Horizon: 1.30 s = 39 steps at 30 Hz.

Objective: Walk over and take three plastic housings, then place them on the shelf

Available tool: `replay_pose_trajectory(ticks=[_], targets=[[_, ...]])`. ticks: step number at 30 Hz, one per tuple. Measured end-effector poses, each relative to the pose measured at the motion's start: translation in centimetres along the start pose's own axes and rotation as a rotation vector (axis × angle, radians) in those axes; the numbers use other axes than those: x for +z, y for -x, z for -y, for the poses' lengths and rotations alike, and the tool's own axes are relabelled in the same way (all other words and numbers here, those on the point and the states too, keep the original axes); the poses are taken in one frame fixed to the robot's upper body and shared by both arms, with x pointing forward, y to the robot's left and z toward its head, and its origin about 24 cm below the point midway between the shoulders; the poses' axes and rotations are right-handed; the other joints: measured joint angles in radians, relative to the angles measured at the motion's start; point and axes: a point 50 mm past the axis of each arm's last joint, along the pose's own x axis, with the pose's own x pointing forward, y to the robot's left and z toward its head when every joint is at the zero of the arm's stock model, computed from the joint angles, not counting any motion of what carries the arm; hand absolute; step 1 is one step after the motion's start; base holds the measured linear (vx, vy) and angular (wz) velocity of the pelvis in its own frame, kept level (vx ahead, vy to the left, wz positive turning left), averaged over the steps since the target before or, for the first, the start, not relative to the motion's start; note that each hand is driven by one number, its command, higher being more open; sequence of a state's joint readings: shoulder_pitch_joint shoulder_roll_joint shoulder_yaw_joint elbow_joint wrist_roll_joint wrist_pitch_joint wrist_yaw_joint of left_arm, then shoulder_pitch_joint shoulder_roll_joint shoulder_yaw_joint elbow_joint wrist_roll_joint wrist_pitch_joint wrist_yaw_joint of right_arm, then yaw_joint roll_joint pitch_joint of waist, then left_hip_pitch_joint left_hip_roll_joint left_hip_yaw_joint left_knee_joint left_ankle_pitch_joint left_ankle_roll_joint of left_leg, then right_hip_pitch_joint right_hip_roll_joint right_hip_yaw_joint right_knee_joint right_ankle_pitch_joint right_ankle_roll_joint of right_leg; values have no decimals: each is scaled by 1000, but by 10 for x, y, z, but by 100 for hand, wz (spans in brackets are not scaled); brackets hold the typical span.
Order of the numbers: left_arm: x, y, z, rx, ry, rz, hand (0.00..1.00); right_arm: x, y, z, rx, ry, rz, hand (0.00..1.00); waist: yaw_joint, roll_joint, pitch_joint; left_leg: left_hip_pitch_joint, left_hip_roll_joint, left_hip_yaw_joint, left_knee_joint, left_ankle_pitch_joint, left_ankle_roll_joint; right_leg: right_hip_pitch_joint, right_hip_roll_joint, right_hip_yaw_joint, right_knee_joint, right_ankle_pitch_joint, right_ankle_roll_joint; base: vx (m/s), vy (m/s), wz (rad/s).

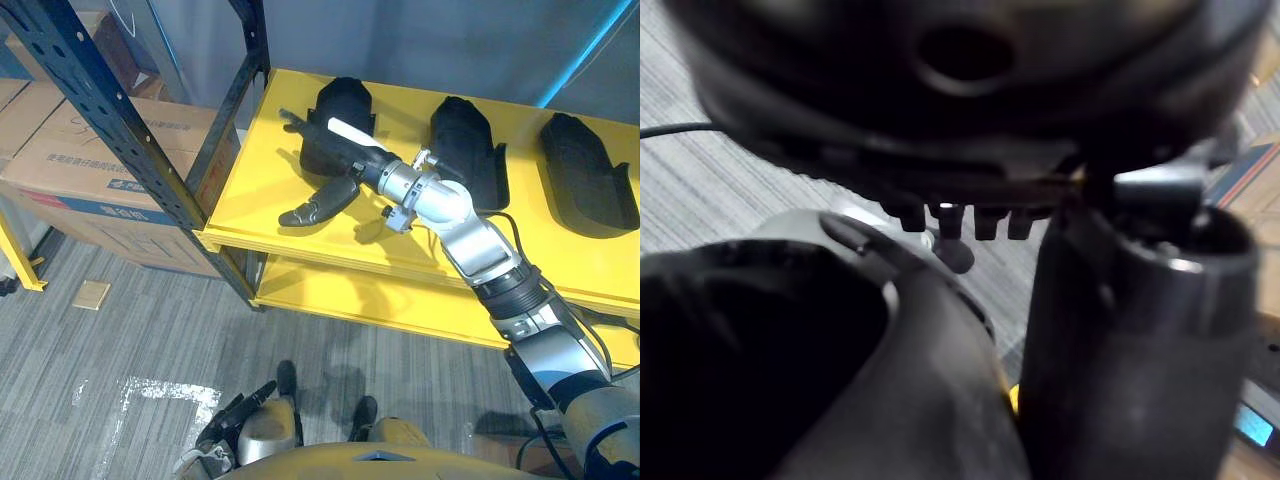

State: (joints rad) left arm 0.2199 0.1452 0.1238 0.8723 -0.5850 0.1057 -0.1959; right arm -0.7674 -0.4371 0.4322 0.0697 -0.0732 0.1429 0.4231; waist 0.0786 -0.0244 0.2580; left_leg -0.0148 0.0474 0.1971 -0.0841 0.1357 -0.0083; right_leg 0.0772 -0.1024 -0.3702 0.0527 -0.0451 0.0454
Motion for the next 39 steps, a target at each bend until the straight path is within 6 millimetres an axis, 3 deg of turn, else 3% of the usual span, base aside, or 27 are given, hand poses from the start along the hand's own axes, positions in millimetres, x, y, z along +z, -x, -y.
replay_pose_trajectory(ticks=[39], targets=[[3, -1, 1, 1, -7, -28, 100, -11, 4, -9, 193, -12, -87, 100, -1, -14, 6, 8, 2, 12, 0, 0, 0, 2, 0, 11, 2, 0, -1, 0, 0, 0]])
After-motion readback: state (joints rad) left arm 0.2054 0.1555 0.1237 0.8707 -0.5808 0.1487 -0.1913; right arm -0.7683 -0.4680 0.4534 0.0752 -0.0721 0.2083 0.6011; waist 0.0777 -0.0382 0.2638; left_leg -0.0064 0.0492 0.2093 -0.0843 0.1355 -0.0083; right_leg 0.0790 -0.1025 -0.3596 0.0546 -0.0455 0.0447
